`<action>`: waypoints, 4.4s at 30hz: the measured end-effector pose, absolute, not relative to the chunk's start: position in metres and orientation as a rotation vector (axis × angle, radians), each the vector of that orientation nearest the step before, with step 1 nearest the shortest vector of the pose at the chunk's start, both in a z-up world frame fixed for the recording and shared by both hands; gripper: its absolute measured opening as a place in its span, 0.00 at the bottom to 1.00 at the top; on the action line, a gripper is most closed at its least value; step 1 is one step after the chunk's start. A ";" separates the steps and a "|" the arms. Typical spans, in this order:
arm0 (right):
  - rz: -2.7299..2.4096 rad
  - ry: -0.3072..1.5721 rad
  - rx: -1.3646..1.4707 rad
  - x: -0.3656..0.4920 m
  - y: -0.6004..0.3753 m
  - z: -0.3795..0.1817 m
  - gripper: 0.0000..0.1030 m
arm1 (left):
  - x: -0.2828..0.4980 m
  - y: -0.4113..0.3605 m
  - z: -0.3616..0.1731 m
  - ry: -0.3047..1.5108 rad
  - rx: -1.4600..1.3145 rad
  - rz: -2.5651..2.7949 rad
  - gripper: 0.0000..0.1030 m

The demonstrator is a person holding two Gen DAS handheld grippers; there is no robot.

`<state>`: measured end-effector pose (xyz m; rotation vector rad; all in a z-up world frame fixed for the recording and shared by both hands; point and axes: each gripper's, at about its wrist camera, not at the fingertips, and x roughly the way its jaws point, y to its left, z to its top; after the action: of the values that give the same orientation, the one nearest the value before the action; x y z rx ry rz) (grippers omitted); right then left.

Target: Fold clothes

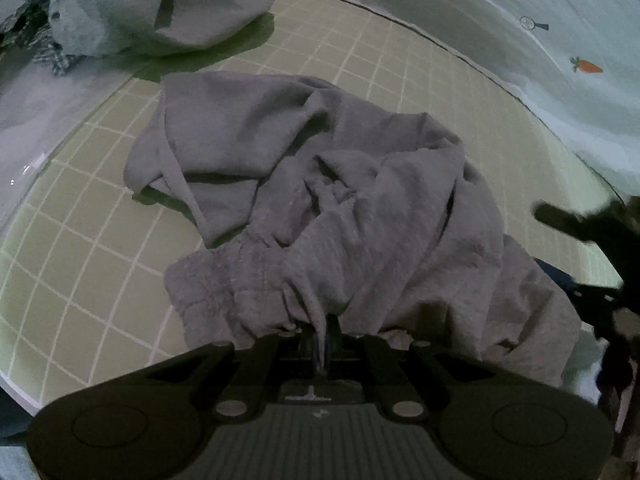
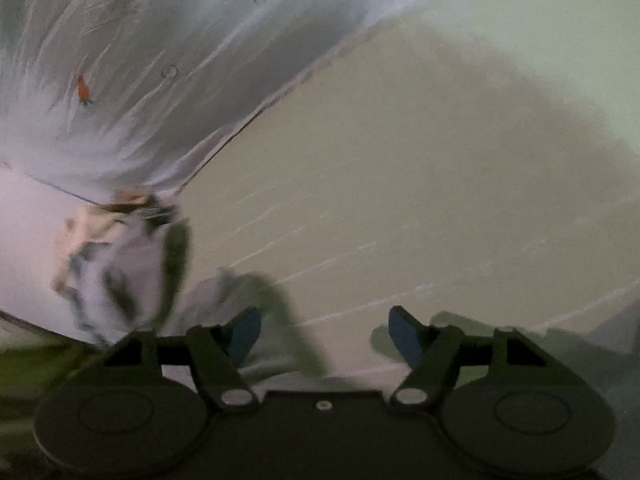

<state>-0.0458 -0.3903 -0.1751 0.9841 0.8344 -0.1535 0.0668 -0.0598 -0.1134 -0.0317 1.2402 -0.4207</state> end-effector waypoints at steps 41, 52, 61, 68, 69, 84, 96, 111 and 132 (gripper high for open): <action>-0.599 0.381 0.241 -0.075 -0.411 -0.008 0.19 | 0.086 -0.051 -0.120 1.259 -0.126 -0.380 0.47; -0.782 0.623 0.427 -0.122 -0.442 -0.065 0.77 | 0.106 -0.081 -0.125 1.223 -0.017 -0.338 0.67; -0.692 0.622 0.590 -0.142 -0.442 -0.090 0.90 | 0.098 -0.074 -0.127 1.178 0.054 -0.292 0.58; -0.609 0.501 0.745 -0.157 -0.451 -0.096 1.00 | 0.101 -0.044 -0.129 1.158 0.037 -0.193 0.54; -0.608 0.509 0.735 -0.158 -0.452 -0.096 1.00 | 0.101 -0.038 -0.129 1.158 0.025 -0.173 0.54; -0.610 0.613 0.657 -0.168 -0.512 -0.108 1.00 | 0.104 -0.061 -0.081 1.072 -0.149 -0.017 0.89; -0.486 0.812 0.612 -0.061 -0.579 -0.176 0.67 | 0.134 -0.128 -0.099 1.129 -0.077 -0.029 0.89; -0.423 0.776 0.549 -0.049 -0.579 -0.169 0.01 | 0.133 -0.129 -0.104 1.154 -0.013 -0.046 0.89; -0.279 0.897 0.351 0.062 -0.603 -0.194 0.58 | 0.148 -0.125 -0.125 1.249 -0.026 0.001 0.90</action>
<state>0.0625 -0.6035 -0.1940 0.3515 0.8973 -0.2787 0.1485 -0.1250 -0.1252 -0.0257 1.2493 0.0015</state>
